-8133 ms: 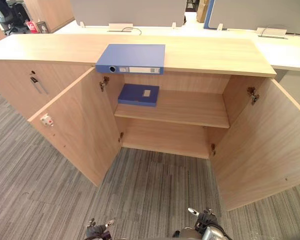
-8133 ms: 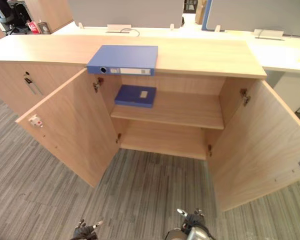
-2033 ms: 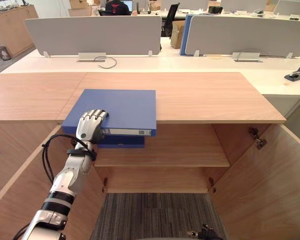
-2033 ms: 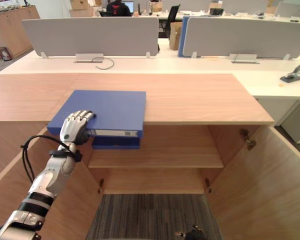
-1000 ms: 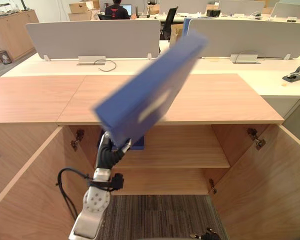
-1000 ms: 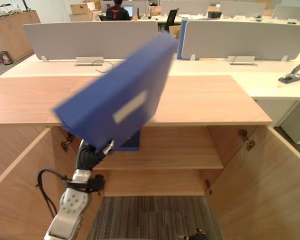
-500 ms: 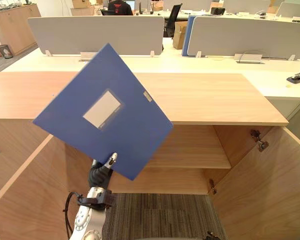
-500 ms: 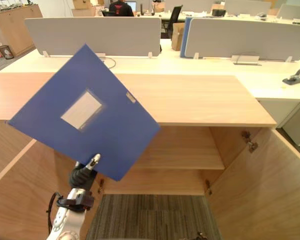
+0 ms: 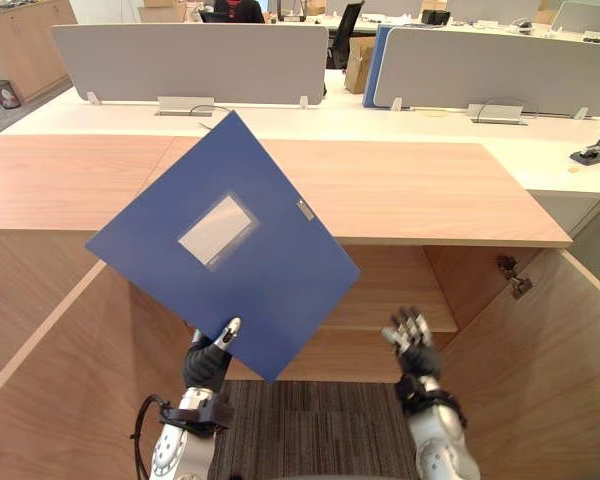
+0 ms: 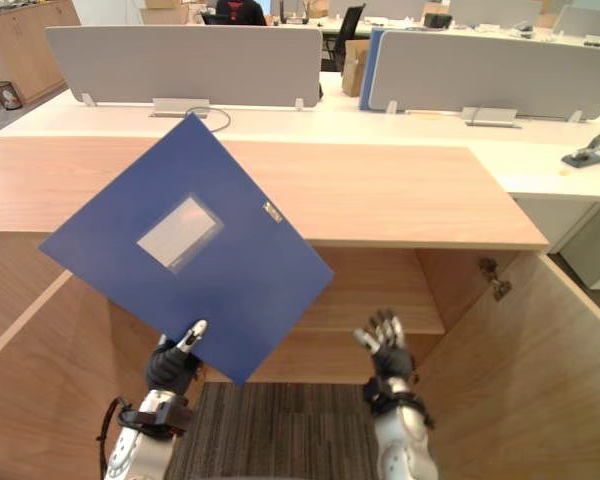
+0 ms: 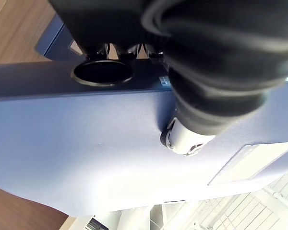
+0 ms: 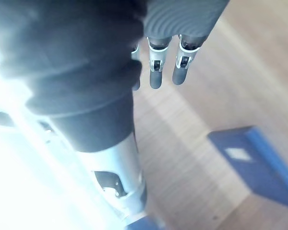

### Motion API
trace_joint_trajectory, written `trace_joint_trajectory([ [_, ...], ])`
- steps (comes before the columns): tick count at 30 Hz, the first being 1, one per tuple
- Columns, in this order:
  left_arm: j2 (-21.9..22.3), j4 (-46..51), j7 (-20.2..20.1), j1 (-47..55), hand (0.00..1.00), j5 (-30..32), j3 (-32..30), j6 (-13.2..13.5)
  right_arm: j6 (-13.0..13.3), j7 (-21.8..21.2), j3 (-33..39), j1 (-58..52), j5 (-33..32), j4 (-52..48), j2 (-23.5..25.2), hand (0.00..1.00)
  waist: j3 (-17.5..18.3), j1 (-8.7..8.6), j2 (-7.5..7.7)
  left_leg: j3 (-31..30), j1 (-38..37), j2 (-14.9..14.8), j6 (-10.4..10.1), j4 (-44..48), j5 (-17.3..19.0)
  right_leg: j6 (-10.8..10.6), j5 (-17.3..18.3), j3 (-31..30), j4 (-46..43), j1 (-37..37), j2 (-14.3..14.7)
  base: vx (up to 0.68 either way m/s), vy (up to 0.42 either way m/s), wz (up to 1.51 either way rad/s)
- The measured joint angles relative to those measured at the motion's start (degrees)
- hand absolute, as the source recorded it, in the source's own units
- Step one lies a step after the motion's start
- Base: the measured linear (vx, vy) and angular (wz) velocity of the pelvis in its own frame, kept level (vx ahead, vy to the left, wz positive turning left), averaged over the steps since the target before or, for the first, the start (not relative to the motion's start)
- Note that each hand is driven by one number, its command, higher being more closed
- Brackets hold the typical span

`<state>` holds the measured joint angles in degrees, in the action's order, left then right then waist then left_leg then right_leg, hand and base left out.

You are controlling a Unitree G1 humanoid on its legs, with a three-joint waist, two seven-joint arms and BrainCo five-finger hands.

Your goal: Walk over to the cabinet, pick up the folder, carry it to the office cabinet, place the folder inside the office cabinet, then close the office cabinet door

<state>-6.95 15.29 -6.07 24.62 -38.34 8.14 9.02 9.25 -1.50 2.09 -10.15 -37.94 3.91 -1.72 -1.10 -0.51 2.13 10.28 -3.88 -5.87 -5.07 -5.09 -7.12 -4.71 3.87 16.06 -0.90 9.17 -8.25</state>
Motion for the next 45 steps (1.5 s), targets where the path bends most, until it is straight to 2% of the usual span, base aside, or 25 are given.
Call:
trace_joint_trajectory([
  [3,0.0,0.0,0.2,-0.2,1.0,5.6,-2.9,0.0,0.5,1.0,2.8,2.9,2.8,-5.1,-0.1,0.0,-0.1,0.02,0.18,0.1,0.0,0.0,0.0,0.0,0.0,0.0,0.0,-0.3,-0.1,-0.2,0.0,-0.02,0.021,-0.04],
  [9,1.2,1.2,2.8,-3.0,1.0,15.4,-9.8,0.0,1.3,2.5,5.8,7.4,3.3,-9.1,-0.7,0.0,-0.1,0.11,0.17,0.1,0.0,0.0,0.0,0.1,0.0,0.0,0.0,-0.3,-0.1,-0.3,0.0,0.0,0.0,0.0],
  [15,1.4,1.2,3.9,-4.8,1.0,18.4,-13.9,0.1,0.9,0.4,5.5,10.0,2.7,-11.3,-3.3,0.0,-0.3,0.18,0.08,0.0,0.0,0.0,0.0,0.1,0.1,0.0,0.0,-0.4,-0.2,-0.3,0.0,0.0,0.0,0.0],
  [19,1.4,1.2,3.8,-4.9,1.0,18.6,-13.9,0.1,0.3,-2.1,4.0,14.1,-1.8,-11.3,-6.4,0.0,-0.3,0.26,0.0,0.0,0.0,0.0,0.1,0.1,0.1,0.0,0.0,-0.4,-0.4,-0.4,0.0,0.0,0.0,0.0],
  [26,1.1,1.2,2.5,-5.7,1.0,18.0,-13.4,0.2,-1.9,-5.2,-3.1,22.0,-5.1,-8.0,-13.2,0.0,-0.5,0.67,-0.1,0.0,0.0,0.0,0.1,0.1,0.1,0.0,0.0,-0.5,-0.4,-0.4,0.0,0.0,0.0,0.0],
  [32,-1.3,1.2,0.6,-6.5,1.0,15.6,-8.6,0.5,-3.7,-7.3,-13.2,32.3,-8.6,2.4,-19.9,0.0,-0.8,1.28,-0.42,0.0,-0.2,0.0,0.1,0.1,0.0,0.0,0.0,-0.5,-0.6,-0.2,0.0,0.0,0.0,0.0],
  [37,-3.4,1.2,-0.2,-7.4,1.0,14.7,-5.5,0.5,-5.0,-8.6,-20.2,40.2,-12.1,9.0,-22.9,0.0,-1.2,1.64,-1.1,-0.1,-0.3,0.0,0.1,0.1,-0.1,0.0,0.0,-0.4,-0.8,-0.2,0.0,0.0,0.0,0.0],
  [45,-8.0,3.3,-0.6,-9.0,1.0,11.9,-1.4,1.5,-7.0,-11.1,-32.1,50.8,-17.1,19.0,-26.1,0.0,-1.3,2.33,-1.31,-0.2,-0.3,0.0,0.1,0.1,-0.2,0.0,0.0,-0.4,-0.8,-0.2,0.0,0.0,0.0,0.0],
])
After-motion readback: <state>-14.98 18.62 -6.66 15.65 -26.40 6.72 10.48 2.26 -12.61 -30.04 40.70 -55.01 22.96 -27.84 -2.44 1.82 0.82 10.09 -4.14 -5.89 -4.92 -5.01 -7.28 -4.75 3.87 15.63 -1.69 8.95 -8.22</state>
